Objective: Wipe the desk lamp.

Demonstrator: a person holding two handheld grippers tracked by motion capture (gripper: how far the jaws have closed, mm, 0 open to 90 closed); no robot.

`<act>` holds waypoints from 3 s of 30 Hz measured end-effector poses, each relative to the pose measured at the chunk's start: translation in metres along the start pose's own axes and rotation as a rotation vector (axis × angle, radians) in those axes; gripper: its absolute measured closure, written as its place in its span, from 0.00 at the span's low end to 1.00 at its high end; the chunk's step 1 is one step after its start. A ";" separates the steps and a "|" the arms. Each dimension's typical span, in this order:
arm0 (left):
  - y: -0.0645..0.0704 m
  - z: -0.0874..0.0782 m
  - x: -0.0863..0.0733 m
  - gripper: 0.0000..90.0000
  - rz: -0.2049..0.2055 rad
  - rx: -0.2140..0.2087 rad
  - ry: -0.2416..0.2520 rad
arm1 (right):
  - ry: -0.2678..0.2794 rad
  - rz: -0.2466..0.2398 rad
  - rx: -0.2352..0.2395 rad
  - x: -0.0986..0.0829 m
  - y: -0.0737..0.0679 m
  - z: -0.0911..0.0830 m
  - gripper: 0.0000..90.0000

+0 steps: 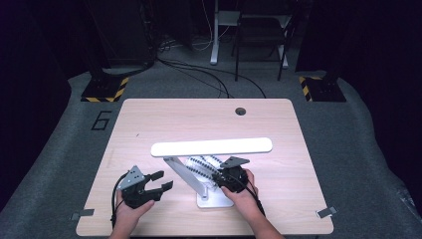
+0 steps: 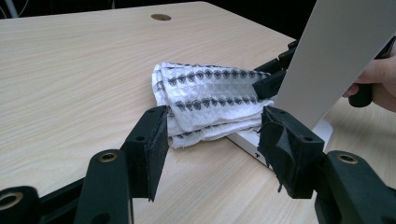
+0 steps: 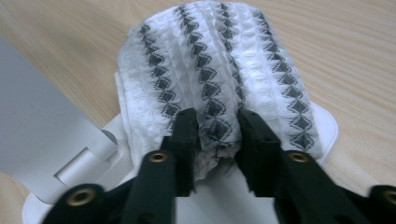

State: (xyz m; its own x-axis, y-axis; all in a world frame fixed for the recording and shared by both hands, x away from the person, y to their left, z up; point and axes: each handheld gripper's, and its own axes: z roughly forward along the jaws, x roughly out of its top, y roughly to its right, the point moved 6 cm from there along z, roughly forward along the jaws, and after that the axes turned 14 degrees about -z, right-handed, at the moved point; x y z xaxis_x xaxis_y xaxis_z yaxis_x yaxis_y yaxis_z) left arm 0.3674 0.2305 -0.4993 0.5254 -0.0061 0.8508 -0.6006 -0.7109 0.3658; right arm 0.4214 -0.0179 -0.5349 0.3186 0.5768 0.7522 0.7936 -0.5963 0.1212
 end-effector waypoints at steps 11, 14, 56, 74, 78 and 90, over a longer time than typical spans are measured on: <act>-0.001 -0.001 -0.001 0.47 0.001 0.002 -0.005 | 0.032 -0.068 0.016 0.015 -0.006 0.006 0.91; -0.001 0.000 -0.001 0.47 -0.001 0.003 -0.008 | 0.053 -0.075 0.024 0.023 -0.011 0.010 0.91; -0.031 0.095 -0.010 0.47 -0.014 0.121 -0.219 | 0.246 0.019 -0.127 -0.013 0.003 -0.095 0.61; -0.033 0.094 -0.017 0.78 0.053 0.223 -0.210 | 0.262 0.041 -0.130 -0.017 -0.005 -0.097 0.61; -0.033 0.085 -0.020 0.88 0.047 0.245 -0.202 | 0.262 0.055 -0.127 -0.020 -0.007 -0.092 0.62; -0.046 0.022 -0.017 0.91 0.012 0.310 -0.185 | 0.303 0.036 -0.140 -0.013 -0.007 -0.095 0.62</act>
State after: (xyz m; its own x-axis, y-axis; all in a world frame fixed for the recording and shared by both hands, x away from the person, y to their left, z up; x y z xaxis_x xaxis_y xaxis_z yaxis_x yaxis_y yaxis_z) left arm 0.3995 0.2476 -0.5387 0.6365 -0.1230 0.7614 -0.4114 -0.8892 0.2002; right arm 0.3626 -0.0736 -0.4840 0.1600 0.3741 0.9135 0.6991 -0.6963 0.1627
